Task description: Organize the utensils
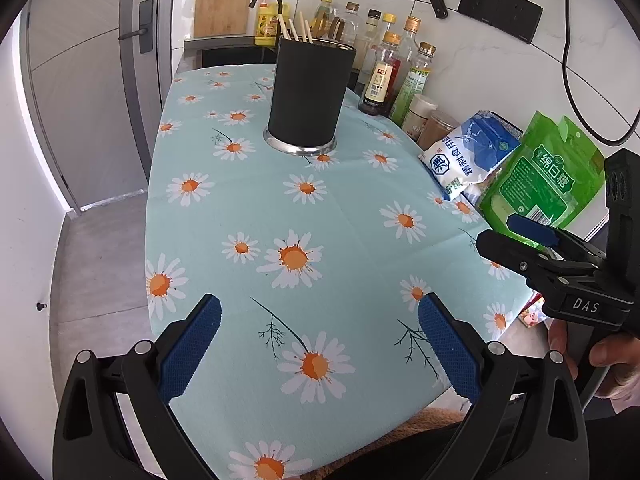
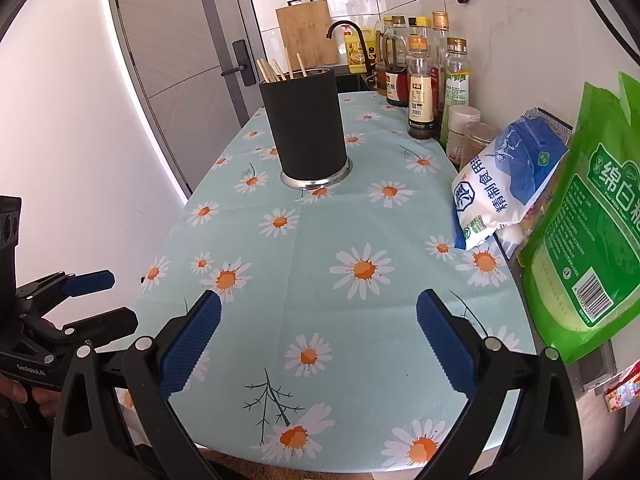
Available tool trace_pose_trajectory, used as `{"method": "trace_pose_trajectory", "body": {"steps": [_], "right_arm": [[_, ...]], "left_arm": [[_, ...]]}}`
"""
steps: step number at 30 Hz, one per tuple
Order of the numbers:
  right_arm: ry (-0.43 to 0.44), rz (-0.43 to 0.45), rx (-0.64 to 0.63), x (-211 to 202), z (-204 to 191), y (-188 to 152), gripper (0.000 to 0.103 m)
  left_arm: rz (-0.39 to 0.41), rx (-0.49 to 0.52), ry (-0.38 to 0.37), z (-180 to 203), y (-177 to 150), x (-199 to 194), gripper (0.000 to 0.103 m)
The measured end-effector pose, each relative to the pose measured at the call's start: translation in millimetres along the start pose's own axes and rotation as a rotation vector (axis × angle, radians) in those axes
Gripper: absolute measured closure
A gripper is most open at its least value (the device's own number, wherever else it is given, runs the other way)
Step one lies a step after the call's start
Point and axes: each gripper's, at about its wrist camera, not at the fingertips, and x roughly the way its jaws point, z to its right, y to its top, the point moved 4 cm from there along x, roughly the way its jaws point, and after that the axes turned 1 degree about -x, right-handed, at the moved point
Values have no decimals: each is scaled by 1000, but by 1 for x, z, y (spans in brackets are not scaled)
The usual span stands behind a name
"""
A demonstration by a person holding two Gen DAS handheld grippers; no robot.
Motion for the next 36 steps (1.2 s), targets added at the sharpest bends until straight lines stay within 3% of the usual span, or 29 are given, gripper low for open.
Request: {"method": "trace_pose_trajectory", "body": {"steps": [36], "right_arm": [[-14,-10,-4,-8,-4,-5,6]], "left_arm": [[16,-6,-13,3,1,-5,7]]}}
